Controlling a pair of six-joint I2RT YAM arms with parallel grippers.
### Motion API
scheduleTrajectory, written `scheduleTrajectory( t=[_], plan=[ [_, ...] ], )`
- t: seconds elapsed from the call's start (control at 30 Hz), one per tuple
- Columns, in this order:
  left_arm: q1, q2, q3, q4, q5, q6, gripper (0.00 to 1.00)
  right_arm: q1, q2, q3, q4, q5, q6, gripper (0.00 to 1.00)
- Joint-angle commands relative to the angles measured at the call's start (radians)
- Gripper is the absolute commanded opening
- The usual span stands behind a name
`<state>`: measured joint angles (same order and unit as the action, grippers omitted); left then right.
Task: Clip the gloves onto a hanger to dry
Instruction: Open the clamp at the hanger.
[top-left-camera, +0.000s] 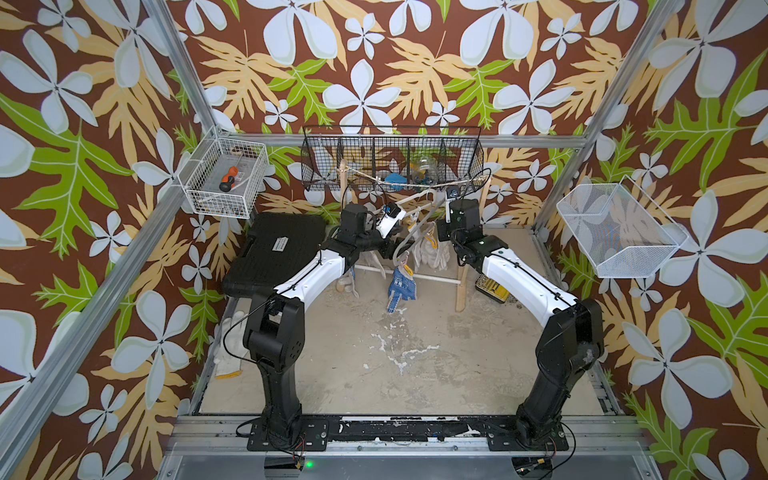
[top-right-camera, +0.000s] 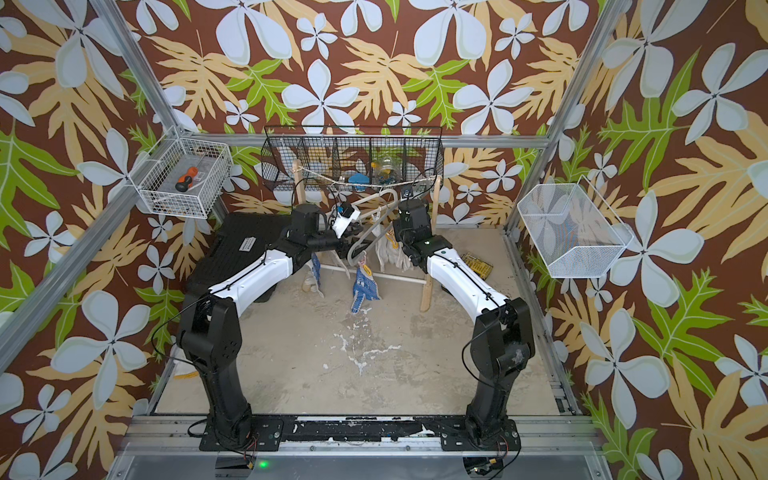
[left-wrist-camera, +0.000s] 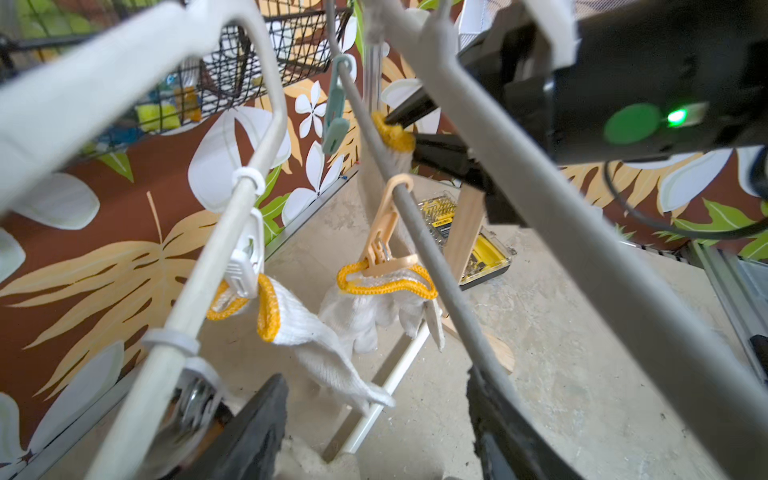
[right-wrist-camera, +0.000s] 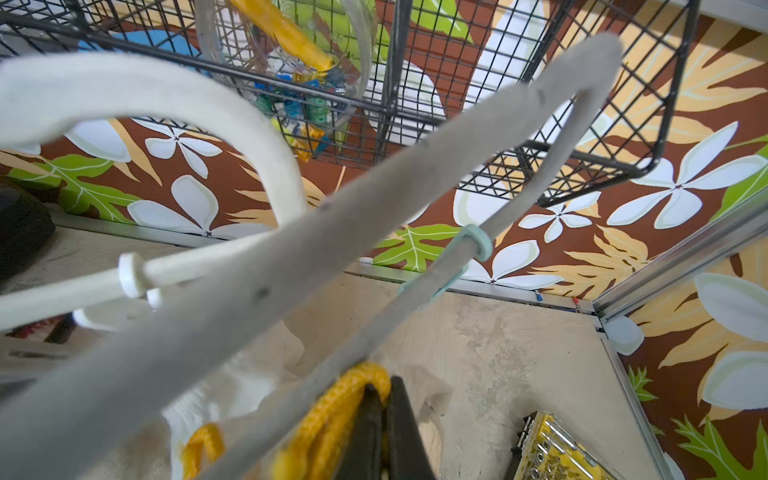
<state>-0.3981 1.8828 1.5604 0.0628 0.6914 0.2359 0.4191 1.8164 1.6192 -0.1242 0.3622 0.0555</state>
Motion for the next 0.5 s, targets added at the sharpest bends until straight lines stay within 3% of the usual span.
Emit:
scheduleTrajectory(
  t=[0.0, 0.47],
  plan=[
    [-0.013, -0.025, -0.023, 0.017, 0.047, -0.024, 0.71, 0.003, 0.009, 0.019, 0.038, -0.063, 0.022, 0.00],
    [-0.017, -0.054, -0.056, 0.023, 0.062, -0.035, 0.71, 0.035, 0.044, 0.059, 0.062, -0.292, 0.017, 0.00]
  ],
)
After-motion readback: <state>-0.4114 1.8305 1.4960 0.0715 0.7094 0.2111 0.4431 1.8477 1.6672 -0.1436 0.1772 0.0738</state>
